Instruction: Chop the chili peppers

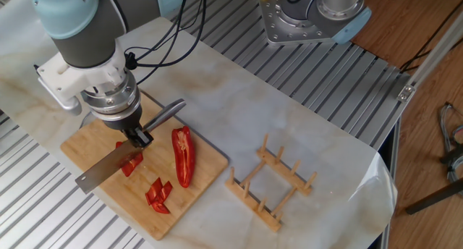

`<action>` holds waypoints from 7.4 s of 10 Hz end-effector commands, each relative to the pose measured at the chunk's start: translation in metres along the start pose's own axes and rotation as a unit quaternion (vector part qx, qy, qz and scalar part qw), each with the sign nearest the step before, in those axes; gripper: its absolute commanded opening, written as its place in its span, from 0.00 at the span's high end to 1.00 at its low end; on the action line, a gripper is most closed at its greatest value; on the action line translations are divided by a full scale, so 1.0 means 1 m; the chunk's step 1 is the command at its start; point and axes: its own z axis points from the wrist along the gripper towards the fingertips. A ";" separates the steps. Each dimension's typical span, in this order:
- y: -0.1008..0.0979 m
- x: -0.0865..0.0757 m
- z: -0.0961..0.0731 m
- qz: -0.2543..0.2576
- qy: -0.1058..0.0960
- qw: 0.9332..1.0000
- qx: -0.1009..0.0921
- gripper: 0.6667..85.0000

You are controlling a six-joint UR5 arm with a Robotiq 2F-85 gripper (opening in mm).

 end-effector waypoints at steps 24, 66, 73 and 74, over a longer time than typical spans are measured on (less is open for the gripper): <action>0.005 0.015 0.001 -0.009 0.068 0.998 0.000 0.99; -0.001 0.035 -0.002 -0.056 0.114 0.992 0.008 0.99; -0.003 0.042 0.002 -0.061 0.126 0.990 0.008 0.99; -0.002 0.043 0.003 -0.061 0.125 0.990 0.004 0.99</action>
